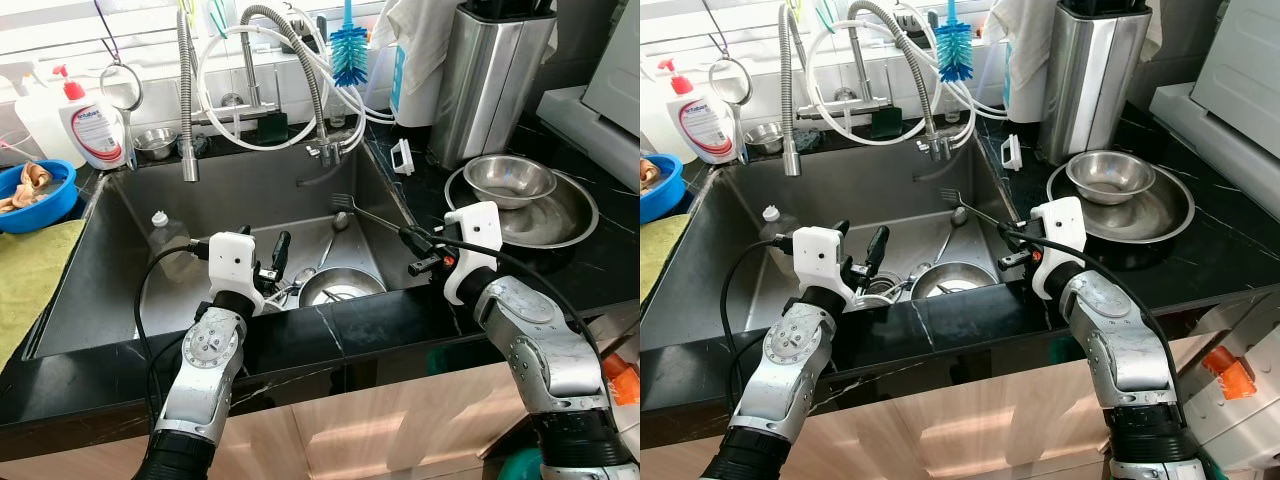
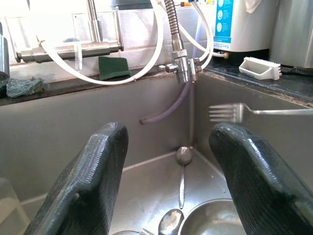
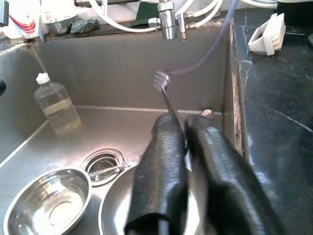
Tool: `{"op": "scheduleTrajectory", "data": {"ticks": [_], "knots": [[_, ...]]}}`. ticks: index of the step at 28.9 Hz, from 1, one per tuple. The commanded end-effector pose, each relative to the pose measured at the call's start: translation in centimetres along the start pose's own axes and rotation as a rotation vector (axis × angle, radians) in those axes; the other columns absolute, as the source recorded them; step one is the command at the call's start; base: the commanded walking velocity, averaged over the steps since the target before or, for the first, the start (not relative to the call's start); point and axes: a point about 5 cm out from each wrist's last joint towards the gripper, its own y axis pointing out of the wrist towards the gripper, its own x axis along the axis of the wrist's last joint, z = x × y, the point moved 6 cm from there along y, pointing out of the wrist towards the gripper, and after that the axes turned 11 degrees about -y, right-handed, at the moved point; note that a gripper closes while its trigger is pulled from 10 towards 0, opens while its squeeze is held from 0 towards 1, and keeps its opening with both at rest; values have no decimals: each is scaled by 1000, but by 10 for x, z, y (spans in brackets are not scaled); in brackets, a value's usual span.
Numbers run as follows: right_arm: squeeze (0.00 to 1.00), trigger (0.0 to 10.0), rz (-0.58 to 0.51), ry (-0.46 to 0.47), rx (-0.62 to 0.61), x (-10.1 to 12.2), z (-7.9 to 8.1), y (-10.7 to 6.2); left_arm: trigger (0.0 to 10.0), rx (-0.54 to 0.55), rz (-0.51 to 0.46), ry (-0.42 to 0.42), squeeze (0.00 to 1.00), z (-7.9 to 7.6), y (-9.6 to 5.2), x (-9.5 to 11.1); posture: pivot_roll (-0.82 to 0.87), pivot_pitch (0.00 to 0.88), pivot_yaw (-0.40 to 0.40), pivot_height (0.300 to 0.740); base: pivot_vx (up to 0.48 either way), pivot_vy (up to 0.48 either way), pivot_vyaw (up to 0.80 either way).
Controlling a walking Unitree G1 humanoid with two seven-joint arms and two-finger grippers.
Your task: Kitchen organization
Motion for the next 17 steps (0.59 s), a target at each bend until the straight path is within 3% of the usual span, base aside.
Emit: {"op": "scheduleTrajectory", "data": {"ticks": [1,12,13,14,17], "knots": [[1000,10000,-10,7,-4,1,0,1,10000,9,10,23,0,4,0,-1,-119,0,66,740,0,0,0],[1000,10000,-28,-27,-26,4,2,2,10000,-1,13,21,0,2,-1,-3,-119,0,69,740,0,0,0],[184,10000,-43,-52,-55,9,-1,2,10000,-3,13,21,0,2,-1,-3,-119,0,69,740,0,0,0],[0,10000,-58,-64,-94,13,-6,1,10000,-4,13,21,0,2,-1,-3,-119,0,69,740,0,0,0],[0,10000,-117,-52,-218,28,-25,-5,10000,-8,14,21,0,1,-1,-3,-117,0,71,740,0,0,0]]}}
